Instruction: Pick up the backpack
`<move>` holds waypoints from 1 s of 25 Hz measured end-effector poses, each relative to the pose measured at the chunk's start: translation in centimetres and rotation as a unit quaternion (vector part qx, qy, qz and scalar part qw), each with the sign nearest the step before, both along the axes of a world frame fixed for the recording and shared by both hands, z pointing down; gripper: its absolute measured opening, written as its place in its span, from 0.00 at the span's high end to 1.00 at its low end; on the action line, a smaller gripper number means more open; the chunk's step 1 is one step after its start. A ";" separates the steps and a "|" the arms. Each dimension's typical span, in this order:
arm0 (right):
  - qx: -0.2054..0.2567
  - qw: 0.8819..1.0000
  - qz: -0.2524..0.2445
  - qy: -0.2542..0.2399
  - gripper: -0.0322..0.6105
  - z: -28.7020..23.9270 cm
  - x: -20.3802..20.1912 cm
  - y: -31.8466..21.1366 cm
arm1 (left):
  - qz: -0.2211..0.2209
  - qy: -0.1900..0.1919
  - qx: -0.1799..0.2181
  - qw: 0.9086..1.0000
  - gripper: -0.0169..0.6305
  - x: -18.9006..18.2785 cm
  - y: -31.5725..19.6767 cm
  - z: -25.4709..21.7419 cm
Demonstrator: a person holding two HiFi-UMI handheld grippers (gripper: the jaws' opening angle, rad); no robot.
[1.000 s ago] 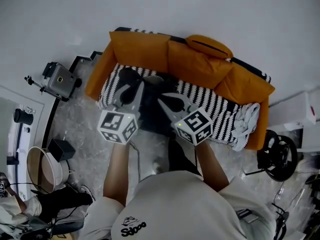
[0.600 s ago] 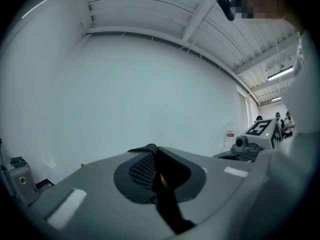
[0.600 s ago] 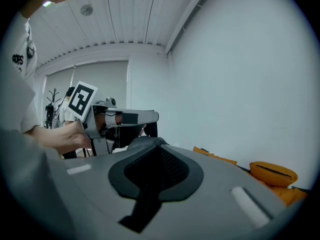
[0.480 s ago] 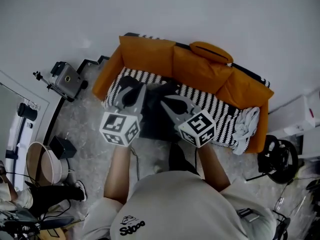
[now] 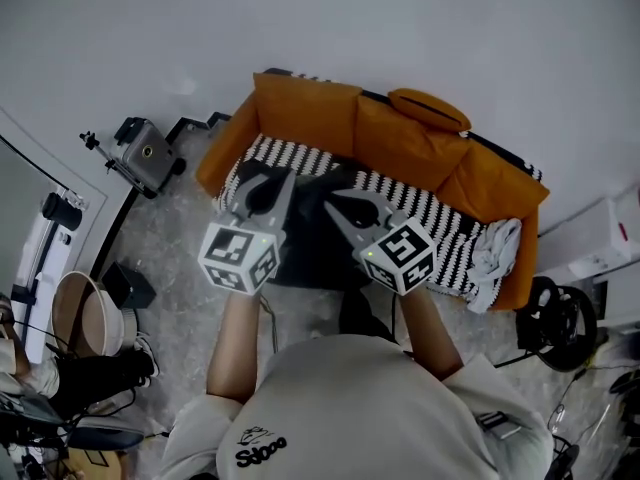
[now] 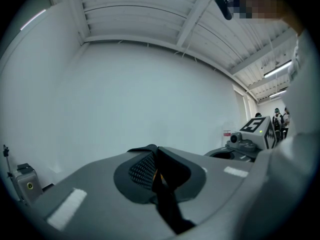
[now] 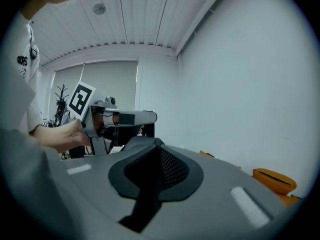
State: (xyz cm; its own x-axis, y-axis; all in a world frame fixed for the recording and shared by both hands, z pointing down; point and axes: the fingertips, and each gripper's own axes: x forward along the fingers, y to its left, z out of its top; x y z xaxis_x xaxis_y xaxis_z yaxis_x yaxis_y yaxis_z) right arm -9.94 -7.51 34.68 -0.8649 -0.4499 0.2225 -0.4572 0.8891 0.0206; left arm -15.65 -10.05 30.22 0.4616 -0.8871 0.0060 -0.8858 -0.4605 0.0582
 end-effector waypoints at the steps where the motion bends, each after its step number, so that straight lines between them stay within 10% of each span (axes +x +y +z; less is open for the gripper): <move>1: 0.002 1.000 -0.002 -0.001 0.91 -0.2 -0.1 0.4 | 0.000 -0.001 0.002 1.000 0.95 -0.1 0.4 -0.2; 25: 0.012 0.999 -0.049 -0.017 0.91 -2.4 -1.1 5.8 | -0.011 -0.005 0.032 0.999 0.95 -1.0 5.0 -2.5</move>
State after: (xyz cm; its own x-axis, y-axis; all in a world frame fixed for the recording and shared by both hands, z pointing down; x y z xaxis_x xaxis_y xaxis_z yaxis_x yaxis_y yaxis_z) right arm -11.08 -1.67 32.27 -0.9123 -0.3672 0.1815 -0.3684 0.9292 0.0286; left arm -16.64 -5.03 27.72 0.4424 -0.8956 -0.0471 -0.8960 -0.4437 0.0200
